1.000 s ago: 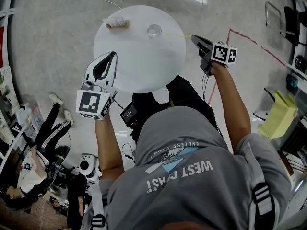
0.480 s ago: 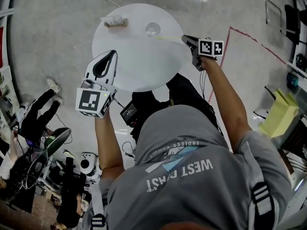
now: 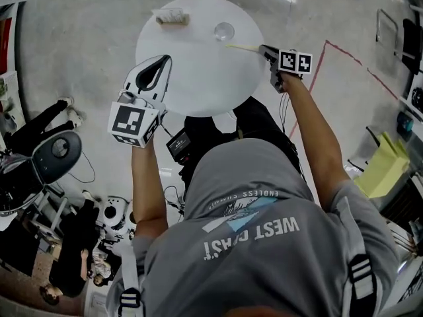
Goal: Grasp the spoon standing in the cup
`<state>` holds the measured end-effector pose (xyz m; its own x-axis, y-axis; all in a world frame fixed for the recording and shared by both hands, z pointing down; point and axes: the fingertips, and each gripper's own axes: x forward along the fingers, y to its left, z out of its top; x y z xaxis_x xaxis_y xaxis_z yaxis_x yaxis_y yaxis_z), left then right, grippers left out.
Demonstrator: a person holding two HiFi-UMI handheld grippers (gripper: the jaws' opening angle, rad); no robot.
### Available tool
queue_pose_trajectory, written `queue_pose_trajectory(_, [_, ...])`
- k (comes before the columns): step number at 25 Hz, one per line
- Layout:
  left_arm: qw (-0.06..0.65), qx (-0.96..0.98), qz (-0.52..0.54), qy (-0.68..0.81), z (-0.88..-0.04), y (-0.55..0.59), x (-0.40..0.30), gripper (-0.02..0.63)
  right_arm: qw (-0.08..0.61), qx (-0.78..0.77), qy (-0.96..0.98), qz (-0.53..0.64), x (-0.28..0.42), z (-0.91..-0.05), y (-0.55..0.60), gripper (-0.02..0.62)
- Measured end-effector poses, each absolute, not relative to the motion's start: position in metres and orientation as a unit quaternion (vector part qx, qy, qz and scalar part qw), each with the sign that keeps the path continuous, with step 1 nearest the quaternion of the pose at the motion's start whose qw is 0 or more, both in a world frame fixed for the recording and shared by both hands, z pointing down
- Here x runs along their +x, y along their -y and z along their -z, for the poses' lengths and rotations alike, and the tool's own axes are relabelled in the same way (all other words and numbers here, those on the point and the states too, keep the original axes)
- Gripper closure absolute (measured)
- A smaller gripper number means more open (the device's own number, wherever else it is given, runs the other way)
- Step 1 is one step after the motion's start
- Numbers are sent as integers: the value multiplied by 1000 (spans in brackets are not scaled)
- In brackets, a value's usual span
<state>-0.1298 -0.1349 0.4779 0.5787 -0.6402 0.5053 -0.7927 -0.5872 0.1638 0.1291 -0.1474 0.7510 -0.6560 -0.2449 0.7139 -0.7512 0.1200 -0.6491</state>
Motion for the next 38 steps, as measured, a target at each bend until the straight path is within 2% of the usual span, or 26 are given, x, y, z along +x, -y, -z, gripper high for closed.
queue_pose_trajectory(3, [187,869,-201,412,-478,138,-127,601,250,352,717,-547,134,-757,146,579])
queue_pose_trajectory(10, [182,866,-202,419,-470,138,-135,601,306,350,724,-510,129,-762,149,444])
queue_pose_trajectory(16, [175,864,-201,428,-460,132,-142,601,313,394,729,-464,141,-744,167,439])
queue_pose_trajectory(20, [164,861,-198,438,-445,117,-154,601,288,422,741,-436,141,-706,175,454])
queue_pose_trajectory(26, [144,860,-190,450,-422,112,-166,601,218,419,800,-371,120,-609,209,550])
queue_pose_trajectory(29, [143,861,-178,455,-415,110,-175,601,190,401,834,-328,96,-558,223,573])
queue_pose_trajectory(38, [101,860,-147,478,-371,86,-176,601,151,317,921,-172,44,-409,217,592])
